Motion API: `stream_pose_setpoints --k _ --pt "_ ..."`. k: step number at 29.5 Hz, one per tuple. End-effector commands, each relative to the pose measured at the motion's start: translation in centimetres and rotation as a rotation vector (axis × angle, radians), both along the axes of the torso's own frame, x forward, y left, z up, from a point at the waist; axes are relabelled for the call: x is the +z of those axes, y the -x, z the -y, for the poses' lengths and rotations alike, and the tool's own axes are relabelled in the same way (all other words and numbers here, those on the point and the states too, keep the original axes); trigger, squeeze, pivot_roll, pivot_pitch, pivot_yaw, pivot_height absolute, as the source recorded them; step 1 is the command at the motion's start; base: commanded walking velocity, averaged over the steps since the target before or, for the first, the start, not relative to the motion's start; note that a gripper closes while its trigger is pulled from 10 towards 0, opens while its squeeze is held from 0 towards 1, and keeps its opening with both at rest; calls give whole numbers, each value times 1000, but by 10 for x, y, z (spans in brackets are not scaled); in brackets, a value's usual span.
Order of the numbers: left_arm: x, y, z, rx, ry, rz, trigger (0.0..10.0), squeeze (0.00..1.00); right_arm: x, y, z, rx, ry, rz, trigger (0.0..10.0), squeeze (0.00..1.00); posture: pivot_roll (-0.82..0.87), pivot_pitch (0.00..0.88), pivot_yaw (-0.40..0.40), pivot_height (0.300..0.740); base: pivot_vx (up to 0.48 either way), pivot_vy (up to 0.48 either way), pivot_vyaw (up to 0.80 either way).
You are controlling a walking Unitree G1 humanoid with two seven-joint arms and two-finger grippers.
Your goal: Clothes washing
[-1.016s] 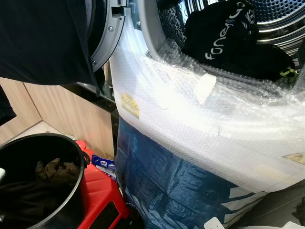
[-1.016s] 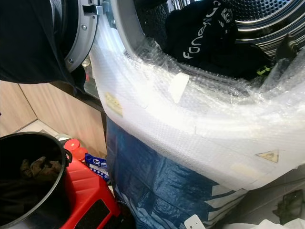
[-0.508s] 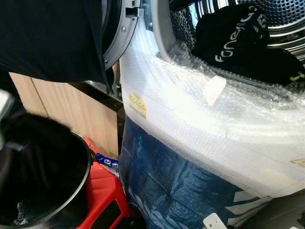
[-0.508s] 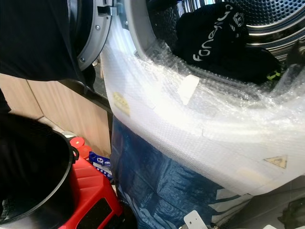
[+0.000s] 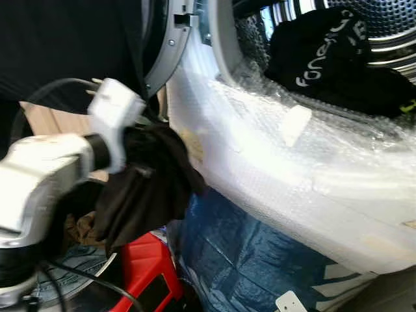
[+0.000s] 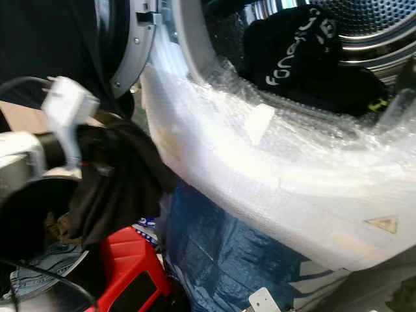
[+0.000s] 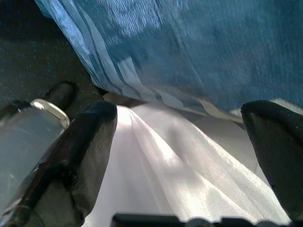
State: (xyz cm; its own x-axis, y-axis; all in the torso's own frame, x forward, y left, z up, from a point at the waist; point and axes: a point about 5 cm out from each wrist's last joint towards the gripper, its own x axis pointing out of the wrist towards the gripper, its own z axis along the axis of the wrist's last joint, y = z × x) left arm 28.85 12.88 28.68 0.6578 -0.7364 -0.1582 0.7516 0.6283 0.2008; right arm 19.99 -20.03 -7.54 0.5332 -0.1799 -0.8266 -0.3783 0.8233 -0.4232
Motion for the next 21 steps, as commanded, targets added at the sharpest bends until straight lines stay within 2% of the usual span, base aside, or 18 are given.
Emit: stream_pose_setpoints --k 1,2,3,5,6,10,12,13,14,15,18,21 --pt "8 0 22 -108 17 36 0 0 -4 9 6 -30 9 -28 10000 0 237 58 -62 740 0 0 0" --pt "8 0 22 -108 17 36 0 0 -4 9 6 -30 9 -28 10000 0 237 58 -62 740 0 0 0" --pt "12 -4 33 -132 50 49 0 0 -4 10 6 -28 10 -29 10000 0 236 60 -63 740 0 0 0" --pt "17 -6 43 -159 73 66 0 0 -4 10 6 -30 9 -29 10000 0 232 58 -64 740 0 0 0" --pt "21 -6 55 -198 104 71 0 0 -4 10 6 -33 8 -30 10000 0 232 58 -64 740 0 0 0" --pt "20 -2 75 -292 116 68 0 0 -4 10 6 -57 1 -24 10000 0 190 55 -50 740 0 0 0" --pt "14 -5 71 -270 100 55 0 0 -4 10 7 -72 -5 -21 10000 0 178 55 -45 740 0 0 0" --pt "6 -8 62 -235 87 28 0 0 -3 9 9 -100 -11 -10 10000 0 162 61 -44 740 0 0 0" --pt "6 -8 62 -235 87 28 0 0 -3 9 9 -100 -11 -10 10000 0 162 61 -44 740 0 0 0" --pt "0 -8 52 -208 81 3 0 0 -2 8 12 -116 -16 1 10000 0 160 67 -43 740 0 0 0" --pt "-10 -5 42 -181 71 -32 0 0 -1 8 15 -115 -40 8 10000 0 172 78 -46 740 0 0 0" --pt "-29 1 29 -169 1 -57 0 0 -4 10 4 -74 -191 -18 10000 0 167 80 -45 740 0 0 0"
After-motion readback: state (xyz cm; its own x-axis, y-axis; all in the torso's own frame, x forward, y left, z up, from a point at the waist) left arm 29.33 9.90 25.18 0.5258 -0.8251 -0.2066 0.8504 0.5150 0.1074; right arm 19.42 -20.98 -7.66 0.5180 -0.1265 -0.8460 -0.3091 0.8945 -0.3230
